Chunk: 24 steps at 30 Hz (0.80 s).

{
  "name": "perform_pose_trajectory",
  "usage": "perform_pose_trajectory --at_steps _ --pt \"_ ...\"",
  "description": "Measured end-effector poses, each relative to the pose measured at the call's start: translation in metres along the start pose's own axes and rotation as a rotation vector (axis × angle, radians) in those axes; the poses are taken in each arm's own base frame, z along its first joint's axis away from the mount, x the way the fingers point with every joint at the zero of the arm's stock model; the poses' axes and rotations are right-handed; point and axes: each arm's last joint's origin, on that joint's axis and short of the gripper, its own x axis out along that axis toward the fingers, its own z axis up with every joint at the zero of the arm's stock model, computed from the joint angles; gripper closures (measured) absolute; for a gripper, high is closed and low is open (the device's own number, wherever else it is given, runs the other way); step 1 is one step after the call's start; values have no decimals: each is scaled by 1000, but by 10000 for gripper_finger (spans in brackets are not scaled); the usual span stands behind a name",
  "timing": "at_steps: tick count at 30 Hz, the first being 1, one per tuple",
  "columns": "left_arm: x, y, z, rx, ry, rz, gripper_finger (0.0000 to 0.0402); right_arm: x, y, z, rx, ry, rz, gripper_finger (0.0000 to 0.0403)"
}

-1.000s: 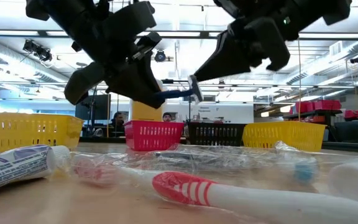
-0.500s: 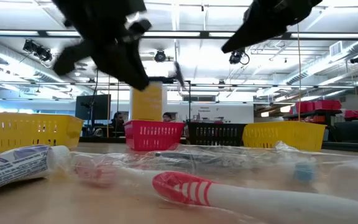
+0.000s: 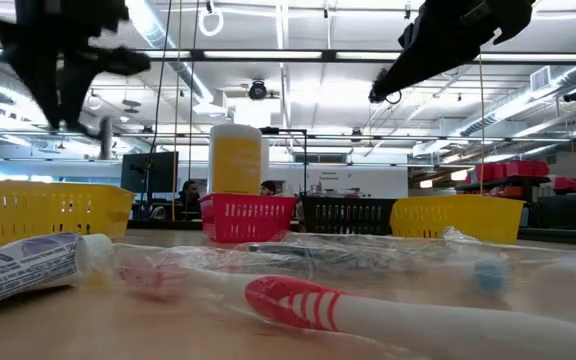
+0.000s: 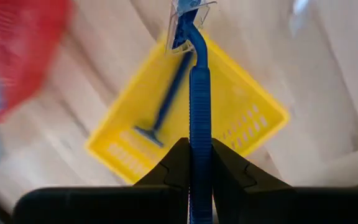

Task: Pick & Place Travel size toiletries
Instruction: Put the blue razor into the left yellow bin

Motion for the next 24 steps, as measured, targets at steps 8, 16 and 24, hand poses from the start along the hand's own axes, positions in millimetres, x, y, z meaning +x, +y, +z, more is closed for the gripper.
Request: perform_pose_trajectory --at_steps 8,16,24 --pt "29 -4 -15 95 132 16 358 0 0 1 1 -7 1 400" --pt "54 8 -24 142 144 -2 351 0 0 2 8 -21 1 400" --pt "63 17 -24 105 89 -3 340 0 0 2 8 -21 1 400"
